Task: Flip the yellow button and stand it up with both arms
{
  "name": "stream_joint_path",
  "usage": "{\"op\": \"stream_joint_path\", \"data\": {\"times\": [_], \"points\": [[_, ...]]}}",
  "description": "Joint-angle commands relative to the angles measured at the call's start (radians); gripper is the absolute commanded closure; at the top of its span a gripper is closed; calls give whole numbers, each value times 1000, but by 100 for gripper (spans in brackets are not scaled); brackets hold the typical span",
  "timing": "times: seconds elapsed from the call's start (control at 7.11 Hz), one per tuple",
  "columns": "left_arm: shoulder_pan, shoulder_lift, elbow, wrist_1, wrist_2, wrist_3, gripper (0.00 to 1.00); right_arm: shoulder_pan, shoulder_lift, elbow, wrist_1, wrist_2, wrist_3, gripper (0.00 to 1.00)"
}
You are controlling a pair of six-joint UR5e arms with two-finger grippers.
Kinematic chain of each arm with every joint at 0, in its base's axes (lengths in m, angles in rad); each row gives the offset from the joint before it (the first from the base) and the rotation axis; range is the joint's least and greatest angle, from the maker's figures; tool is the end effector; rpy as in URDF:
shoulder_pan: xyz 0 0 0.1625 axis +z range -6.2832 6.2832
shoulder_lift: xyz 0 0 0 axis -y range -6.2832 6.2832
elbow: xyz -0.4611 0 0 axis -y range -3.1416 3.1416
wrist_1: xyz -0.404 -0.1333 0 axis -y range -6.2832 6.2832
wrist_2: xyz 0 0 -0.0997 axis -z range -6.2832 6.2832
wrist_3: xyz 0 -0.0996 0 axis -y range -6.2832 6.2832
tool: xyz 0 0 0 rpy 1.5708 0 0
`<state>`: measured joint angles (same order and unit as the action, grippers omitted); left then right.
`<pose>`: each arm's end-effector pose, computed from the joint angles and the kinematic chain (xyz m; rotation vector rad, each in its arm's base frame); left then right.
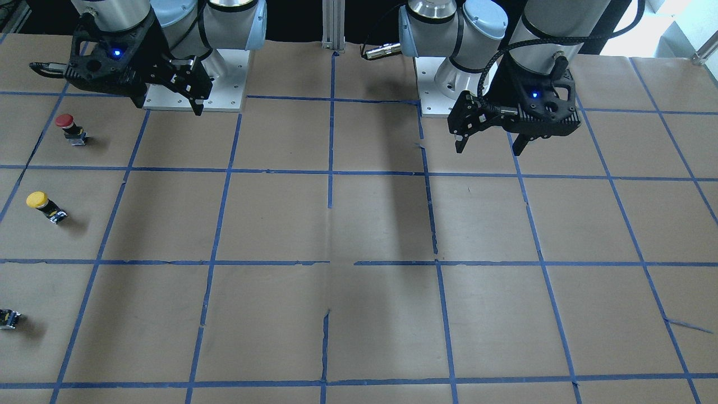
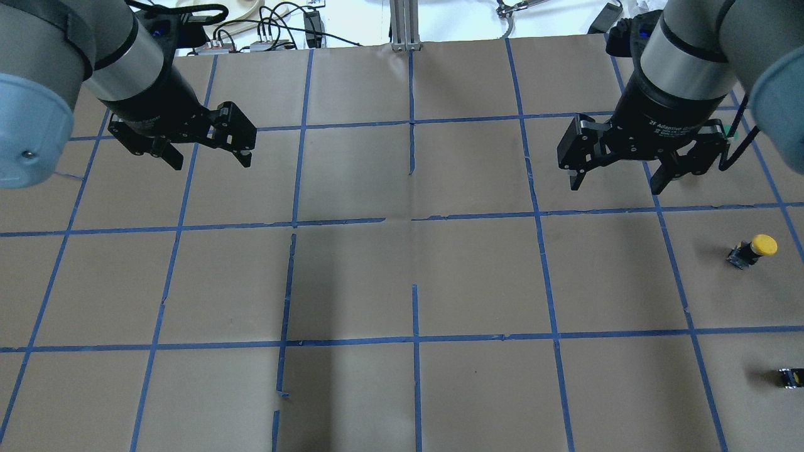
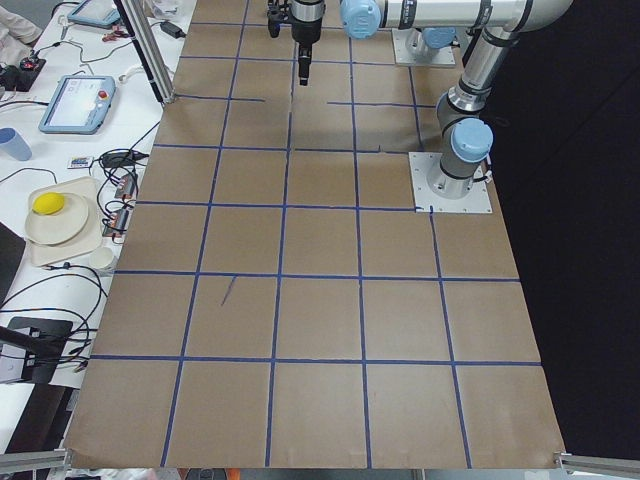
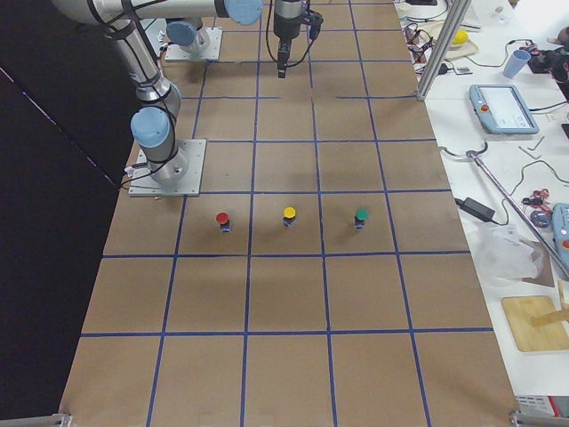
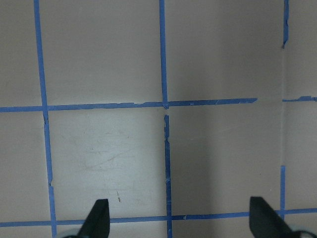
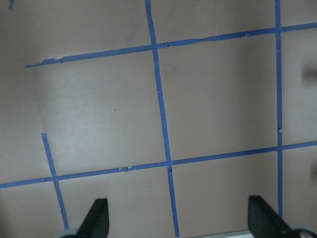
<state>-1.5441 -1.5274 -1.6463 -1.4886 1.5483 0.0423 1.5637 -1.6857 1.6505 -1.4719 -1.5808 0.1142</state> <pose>-0.1225 -0.4918 0.5157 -0.0252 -3.1197 0.0793 0.1291 -0.4450 0.5290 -0.1890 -3.1209 -0.0986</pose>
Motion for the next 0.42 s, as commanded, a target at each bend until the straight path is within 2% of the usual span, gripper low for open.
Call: {"op": "stream_joint_path", "data": {"times": [0.0,0.28], "points": [[-1,0,5,-33,48,-15,0,-2,0,-1,-2,5,-4,0],[-11,0,29,-85,38,-54,0,-2,0,-1,-2,2,-4,0]]}}
